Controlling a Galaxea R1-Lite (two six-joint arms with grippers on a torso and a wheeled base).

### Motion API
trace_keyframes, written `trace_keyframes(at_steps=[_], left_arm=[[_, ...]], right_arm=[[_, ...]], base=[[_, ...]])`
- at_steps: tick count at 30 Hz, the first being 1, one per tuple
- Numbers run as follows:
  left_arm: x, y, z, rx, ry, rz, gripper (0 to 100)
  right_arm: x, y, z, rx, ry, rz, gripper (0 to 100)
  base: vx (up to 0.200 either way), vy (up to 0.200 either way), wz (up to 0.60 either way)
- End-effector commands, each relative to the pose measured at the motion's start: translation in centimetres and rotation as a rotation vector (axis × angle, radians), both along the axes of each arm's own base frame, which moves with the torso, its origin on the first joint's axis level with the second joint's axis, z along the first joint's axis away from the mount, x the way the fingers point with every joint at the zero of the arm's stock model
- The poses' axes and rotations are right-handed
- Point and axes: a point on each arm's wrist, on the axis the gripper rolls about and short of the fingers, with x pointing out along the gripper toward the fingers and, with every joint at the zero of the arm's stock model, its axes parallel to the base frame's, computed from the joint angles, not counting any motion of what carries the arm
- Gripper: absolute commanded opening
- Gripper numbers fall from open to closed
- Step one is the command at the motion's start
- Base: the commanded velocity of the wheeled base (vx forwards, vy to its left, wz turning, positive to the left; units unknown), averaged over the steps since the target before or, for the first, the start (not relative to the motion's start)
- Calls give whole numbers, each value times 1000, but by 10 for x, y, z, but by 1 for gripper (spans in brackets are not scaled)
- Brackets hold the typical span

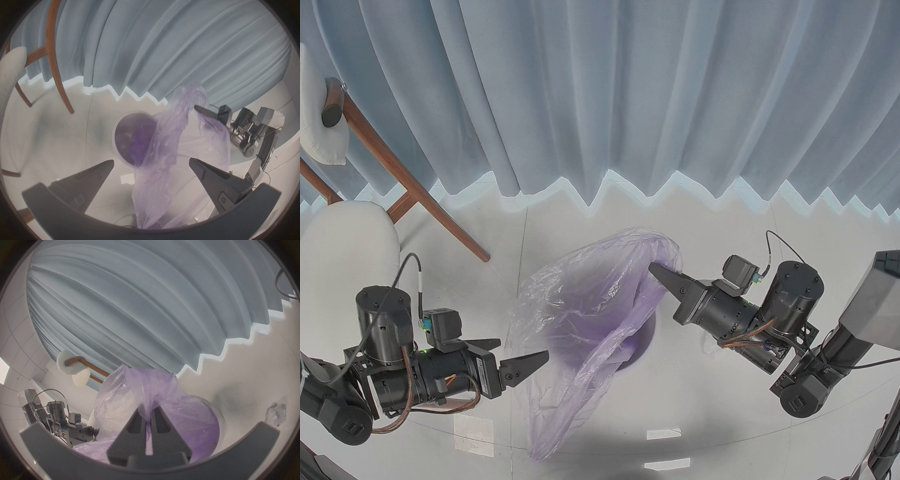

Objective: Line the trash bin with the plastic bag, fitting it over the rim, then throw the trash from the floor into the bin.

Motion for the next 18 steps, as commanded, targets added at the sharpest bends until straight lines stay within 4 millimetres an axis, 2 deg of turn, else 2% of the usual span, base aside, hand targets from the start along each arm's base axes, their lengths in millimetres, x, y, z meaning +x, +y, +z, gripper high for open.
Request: trace_keyframes(at_steps=[1, 15, 16, 18], left_arm=[[3, -4, -18, 37, 67, -11, 100], [17, -17, -51, -21, -20, -23, 100], [18, -17, -51, -31, -33, -22, 0], [18, -18, -53, -42, -41, -22, 0]], right_arm=[[0, -1, 1, 1, -2, -2, 0], [1, -1, -1, -4, -3, -3, 0], [1, -1, -1, -4, -3, -3, 0], [1, -1, -2, -6, -1, -3, 0]], base=[[0, 0, 0], [0, 0, 0], [0, 0, 0], [0, 0, 0]])
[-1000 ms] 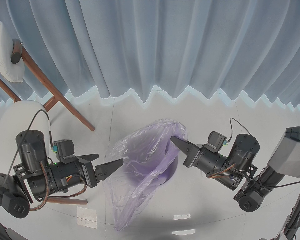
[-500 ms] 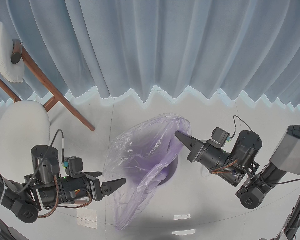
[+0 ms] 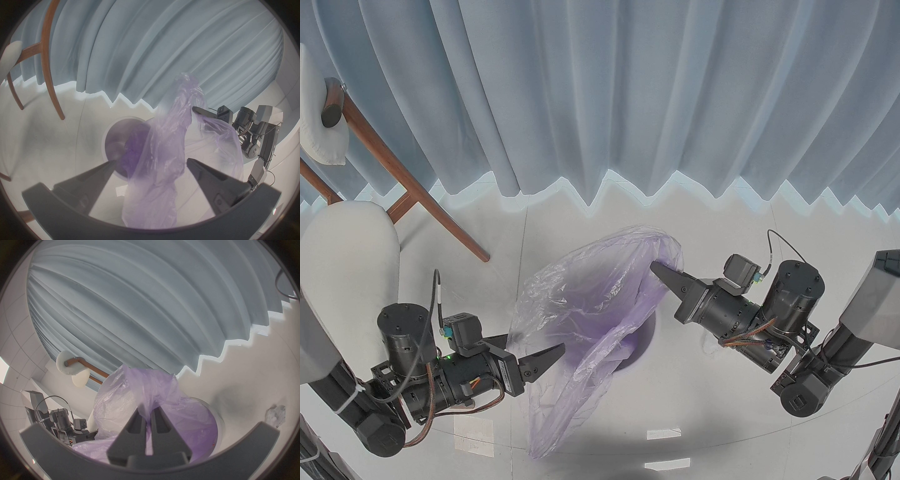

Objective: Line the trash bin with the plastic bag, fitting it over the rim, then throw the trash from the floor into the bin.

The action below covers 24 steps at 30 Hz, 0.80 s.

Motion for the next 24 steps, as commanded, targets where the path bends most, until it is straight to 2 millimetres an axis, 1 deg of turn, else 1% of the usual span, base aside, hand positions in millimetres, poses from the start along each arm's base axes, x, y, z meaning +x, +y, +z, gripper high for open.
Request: trace_keyframes(at_steps=[1, 6, 9, 10, 12, 15, 17, 18, 21, 24], left_arm=[[3, -3, -27, 26, 67, 1, 0], [6, -5, -29, 17, 55, 8, 0], [10, -8, -21, -8, 16, 12, 0], [12, -9, -17, -22, -2, 14, 0], [15, -9, -3, -71, -55, 25, 0], [31, -16, 23, -165, -102, 47, 0], [39, -20, 31, -176, -97, 52, 0], [45, -19, 43, -173, -84, 64, 0], [56, -12, 55, -151, -43, 93, 0], [67, -12, 64, -127, -4, 109, 0]], right_arm=[[0, 1, -3, -7, 9, 3, 0], [3, 1, -9, -16, 21, -1, 0], [7, -4, -4, -9, 6, -20, 0], [6, -5, -3, -6, 3, -21, 0], [7, -7, 2, -1, -5, -28, 0], [23, -13, 10, 6, -19, -49, 0], [29, -11, 15, -3, -9, -45, 0], [37, -11, 20, -23, 15, -49, 0], [44, -8, 26, -49, 55, -32, 0], [55, -9, 26, -71, 90, -14, 0]], base=[[0, 0, 0], [0, 0, 0], [0, 0, 0], [0, 0, 0], [0, 0, 0], [0, 0, 0], [0, 0, 0], [0, 0, 0], [0, 0, 0], [0, 0, 0]])
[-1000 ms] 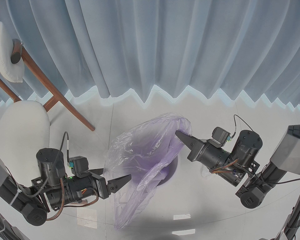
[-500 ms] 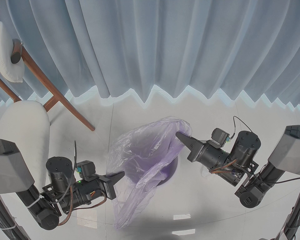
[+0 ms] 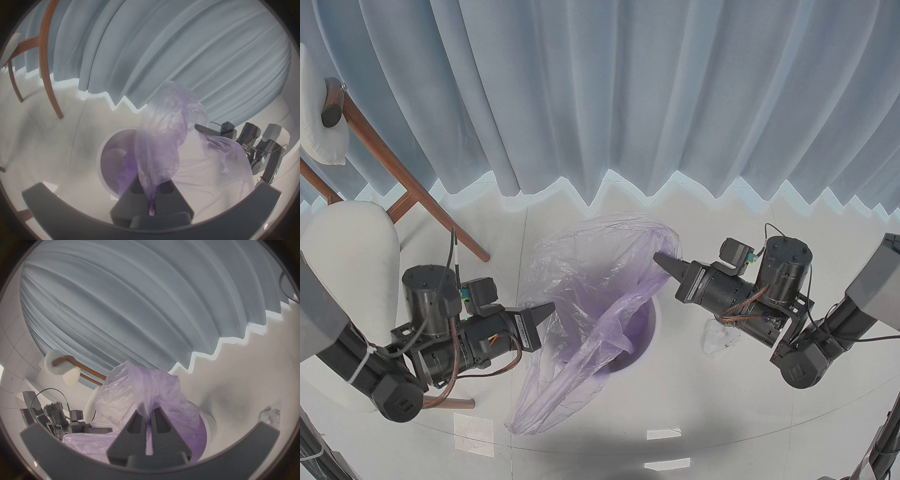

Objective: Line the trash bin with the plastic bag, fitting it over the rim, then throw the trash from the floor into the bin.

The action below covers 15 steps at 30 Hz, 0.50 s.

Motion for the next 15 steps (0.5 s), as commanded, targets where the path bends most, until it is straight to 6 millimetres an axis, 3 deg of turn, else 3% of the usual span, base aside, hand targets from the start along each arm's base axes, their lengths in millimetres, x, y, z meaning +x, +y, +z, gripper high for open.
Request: trace_keyframes(at_steps=[1, 6, 12, 15], left_arm=[[28, 5, 53, -46, -59, 53, 0], [43, 2, 77, -75, -131, 64, 0], [61, -6, 74, -71, -131, 74, 0], [66, -8, 69, -66, -121, 76, 0]], right_arm=[[29, 0, 20, -8, 13, 17, 0], [52, -6, 29, 14, -31, 6, 0], [72, -14, 49, 18, -41, -18, 0], [82, -18, 45, 9, -24, -37, 0]], base=[[0, 0, 0], [0, 0, 0], [0, 0, 0], [0, 0, 0]])
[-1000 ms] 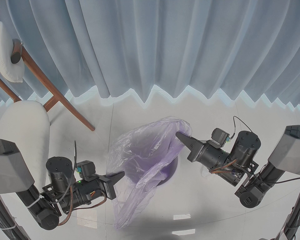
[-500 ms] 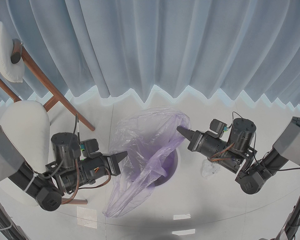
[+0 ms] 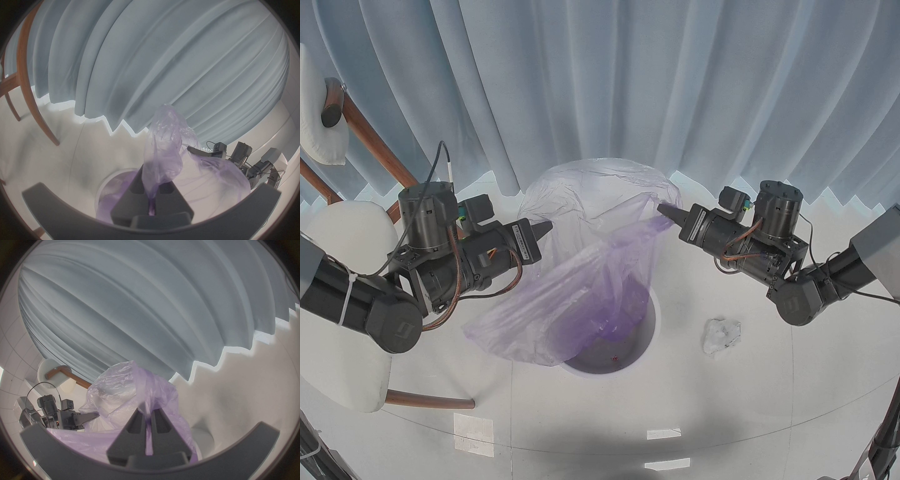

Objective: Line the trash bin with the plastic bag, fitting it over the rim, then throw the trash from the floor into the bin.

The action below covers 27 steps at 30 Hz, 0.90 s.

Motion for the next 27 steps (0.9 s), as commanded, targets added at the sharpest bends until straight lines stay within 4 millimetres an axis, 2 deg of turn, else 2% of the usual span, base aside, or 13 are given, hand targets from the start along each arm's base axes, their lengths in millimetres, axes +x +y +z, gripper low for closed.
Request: trace_keyframes(at_steps=[1, 4, 10, 14, 15, 16, 18, 20, 22, 27], left_arm=[[21, -9, -15, 15, 26, 8, 0], [28, -14, -30, 32, 48, 32, 0], [29, -21, -41, 50, 75, 24, 0], [34, -20, -47, 60, 87, 32, 0], [42, -21, -54, 78, 87, 55, 0], [42, -21, -54, 78, 87, 55, 0], [53, -20, -67, 110, 94, 104, 0], [54, -18, -70, 115, 100, 108, 0], [59, -13, -74, 113, 103, 117, 0], [72, -10, -77, 105, 93, 130, 0]], right_arm=[[27, -11, -7, -8, 3, -38, 0], [35, -19, -16, -31, -4, -63, 0], [35, -36, -26, -40, 4, -32, 0], [35, -38, -35, -49, 30, -16, 0], [38, -36, -46, -62, 45, -15, 0], [38, -36, -46, -62, 45, -15, 0], [44, -35, -62, -73, 31, -16, 0], [47, -34, -68, -77, 28, -18, 0], [54, -36, -87, -89, 8, -28, 0], [62, -40, -99, -87, -4, -44, 0]], base=[[0, 0, 0], [0, 0, 0], [0, 0, 0], [0, 0, 0], [0, 0, 0], [0, 0, 0], [0, 0, 0], [0, 0, 0], [0, 0, 0], [0, 0, 0]])
